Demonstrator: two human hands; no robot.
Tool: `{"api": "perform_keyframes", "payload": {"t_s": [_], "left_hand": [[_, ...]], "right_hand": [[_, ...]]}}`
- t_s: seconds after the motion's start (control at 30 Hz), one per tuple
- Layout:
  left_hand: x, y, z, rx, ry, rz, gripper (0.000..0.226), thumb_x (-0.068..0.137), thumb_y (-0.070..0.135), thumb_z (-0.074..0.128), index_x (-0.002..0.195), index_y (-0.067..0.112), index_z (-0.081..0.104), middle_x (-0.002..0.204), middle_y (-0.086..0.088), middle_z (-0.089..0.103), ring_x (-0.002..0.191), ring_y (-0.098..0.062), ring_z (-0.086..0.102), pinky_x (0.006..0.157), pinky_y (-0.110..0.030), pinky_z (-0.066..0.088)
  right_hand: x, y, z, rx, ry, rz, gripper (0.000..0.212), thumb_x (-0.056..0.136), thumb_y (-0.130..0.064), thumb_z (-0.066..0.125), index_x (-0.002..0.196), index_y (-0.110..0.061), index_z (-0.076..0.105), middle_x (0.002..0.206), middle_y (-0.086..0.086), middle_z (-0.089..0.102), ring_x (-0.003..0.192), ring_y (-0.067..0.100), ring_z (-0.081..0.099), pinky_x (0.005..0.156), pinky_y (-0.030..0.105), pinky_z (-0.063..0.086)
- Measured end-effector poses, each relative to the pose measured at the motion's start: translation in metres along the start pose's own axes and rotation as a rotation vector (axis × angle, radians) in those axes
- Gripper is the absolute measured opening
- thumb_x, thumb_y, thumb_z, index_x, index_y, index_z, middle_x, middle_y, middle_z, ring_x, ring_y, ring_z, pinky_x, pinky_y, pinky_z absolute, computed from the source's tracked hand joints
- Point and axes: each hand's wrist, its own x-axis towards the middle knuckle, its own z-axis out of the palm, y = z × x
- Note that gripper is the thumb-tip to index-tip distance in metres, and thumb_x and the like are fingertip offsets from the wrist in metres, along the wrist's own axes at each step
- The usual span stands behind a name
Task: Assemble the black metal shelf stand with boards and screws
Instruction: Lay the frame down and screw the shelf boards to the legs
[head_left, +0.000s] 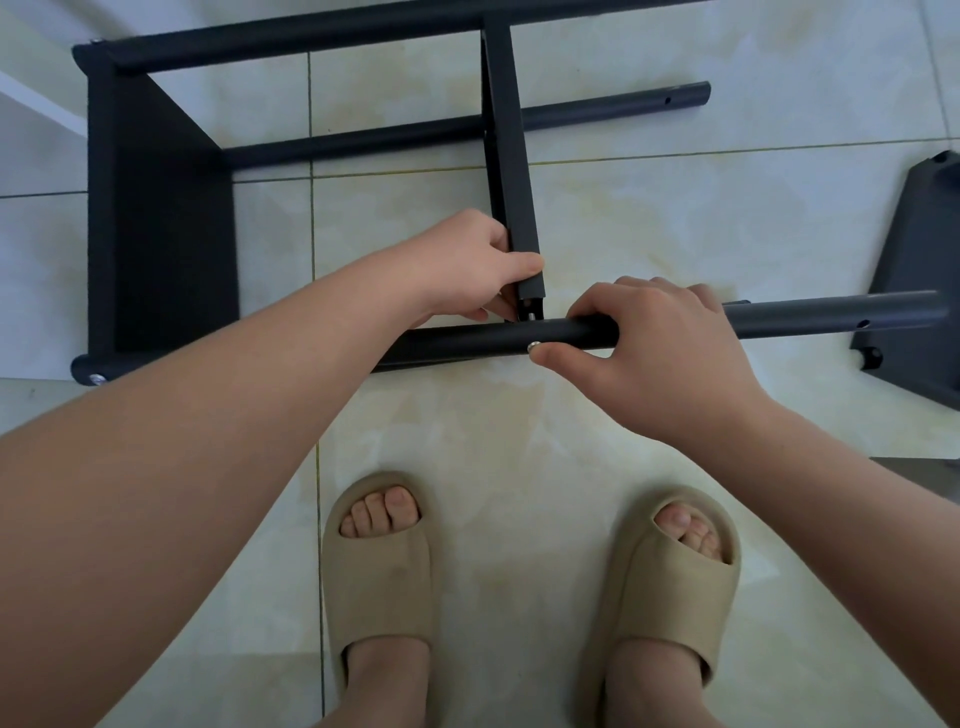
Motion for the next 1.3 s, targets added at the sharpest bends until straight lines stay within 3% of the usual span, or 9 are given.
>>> {"api": "perform_keyframes", "payload": {"t_s": [0.1,0.27,0.6,1.0,1.13,1.3], "left_hand": [[0.002,-0.002,-0.001,0.006,0.007,0.003,0.021,0.098,0.032,0.060,0.087,0.015,0.059,0.069,0.006,0.075,0.069,-0.009,0.074,0.075,-0.032,0.057],[0.005,-0.004,-0.003,0.090,0.004,0.002,0.033,0.098,0.038,0.059,0.099,0.006,0.067,0.087,-0.002,0.078,0.078,-0.013,0.075,0.078,-0.035,0.055],[0.005,-0.006,-0.005,0.155,0.016,0.010,0.037,0.096,0.044,0.059,0.088,0.013,0.077,0.077,0.008,0.076,0.086,-0.015,0.073,0.060,-0.026,0.042],[0.003,-0.006,-0.009,0.167,0.020,0.004,0.040,0.092,0.049,0.064,0.088,0.012,0.079,0.087,-0.002,0.077,0.080,-0.017,0.064,0.075,-0.032,0.047],[-0.009,-0.002,-0.008,0.218,0.044,0.005,0.049,0.093,0.052,0.059,0.094,0.006,0.075,0.099,-0.015,0.074,0.080,-0.021,0.060,0.091,-0.041,0.051],[-0.034,0.014,-0.013,0.340,0.194,-0.010,0.031,0.098,0.051,0.049,0.101,0.021,0.054,0.096,0.000,0.058,0.086,-0.019,0.054,0.083,-0.036,0.044]], "right_hand": [[0.005,0.001,0.001,-0.003,0.003,0.000,0.042,0.083,-0.067,0.053,0.098,-0.030,0.066,0.087,-0.011,0.059,0.087,0.016,0.049,0.089,0.034,0.029],[0.011,0.004,0.004,-0.005,-0.001,0.005,0.039,0.086,-0.065,0.058,0.100,-0.030,0.067,0.090,-0.010,0.061,0.090,0.016,0.051,0.090,0.034,0.029],[0.020,0.009,0.012,-0.027,-0.022,0.008,0.040,0.087,-0.064,0.058,0.104,-0.030,0.069,0.094,-0.008,0.062,0.090,0.016,0.050,0.094,0.037,0.030],[0.032,0.013,0.012,-0.028,-0.111,0.017,0.038,0.083,-0.068,0.060,0.091,-0.031,0.067,0.087,-0.008,0.060,0.088,0.018,0.054,0.094,0.035,0.029],[0.030,0.014,0.009,-0.125,-0.157,-0.025,0.058,0.081,-0.075,0.047,0.099,-0.025,0.069,0.091,-0.005,0.063,0.091,0.021,0.057,0.102,0.038,0.030],[0.018,0.006,-0.008,-0.276,-0.286,-0.092,0.084,0.079,-0.080,0.030,0.137,-0.025,0.055,0.128,-0.003,0.062,0.125,0.025,0.051,0.118,0.046,0.019]]}}
